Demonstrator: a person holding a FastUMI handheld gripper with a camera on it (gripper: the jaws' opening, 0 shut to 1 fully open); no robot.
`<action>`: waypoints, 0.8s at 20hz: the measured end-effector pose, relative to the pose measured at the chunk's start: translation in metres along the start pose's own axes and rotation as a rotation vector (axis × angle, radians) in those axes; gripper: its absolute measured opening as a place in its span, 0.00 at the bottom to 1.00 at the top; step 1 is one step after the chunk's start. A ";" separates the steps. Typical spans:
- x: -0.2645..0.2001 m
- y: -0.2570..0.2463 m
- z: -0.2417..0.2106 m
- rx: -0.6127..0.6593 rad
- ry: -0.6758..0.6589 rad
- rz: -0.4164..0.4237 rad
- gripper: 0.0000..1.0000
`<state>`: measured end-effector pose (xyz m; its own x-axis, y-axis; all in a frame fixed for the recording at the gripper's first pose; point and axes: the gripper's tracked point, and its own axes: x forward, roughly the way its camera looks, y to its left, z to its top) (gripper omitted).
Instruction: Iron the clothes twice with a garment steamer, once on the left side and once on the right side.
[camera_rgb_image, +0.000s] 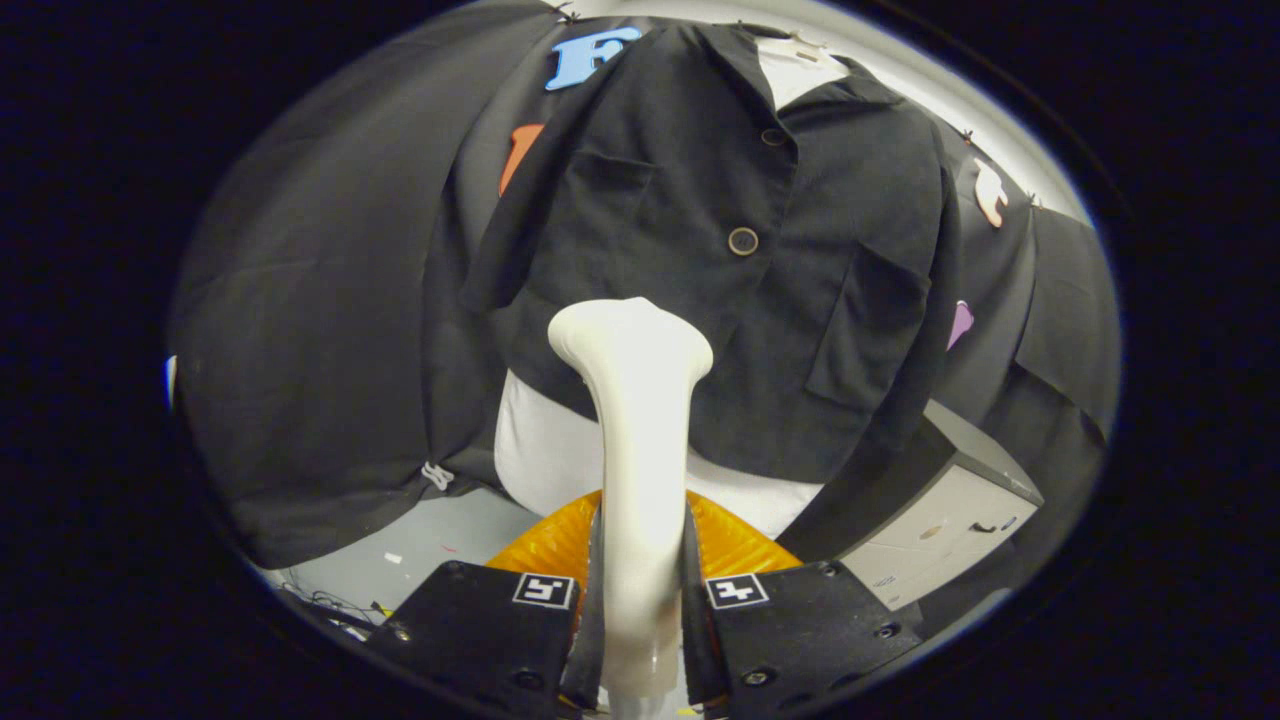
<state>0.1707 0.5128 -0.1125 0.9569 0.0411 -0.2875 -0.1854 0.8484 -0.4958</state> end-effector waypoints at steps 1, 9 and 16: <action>-0.001 0.001 -0.008 0.005 0.019 0.011 0.35; -0.025 -0.018 -0.060 0.022 0.111 0.057 0.35; -0.062 -0.101 -0.128 0.080 0.198 0.036 0.35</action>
<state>0.1016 0.3574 -0.1499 0.8857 -0.0257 -0.4635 -0.1928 0.8879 -0.4177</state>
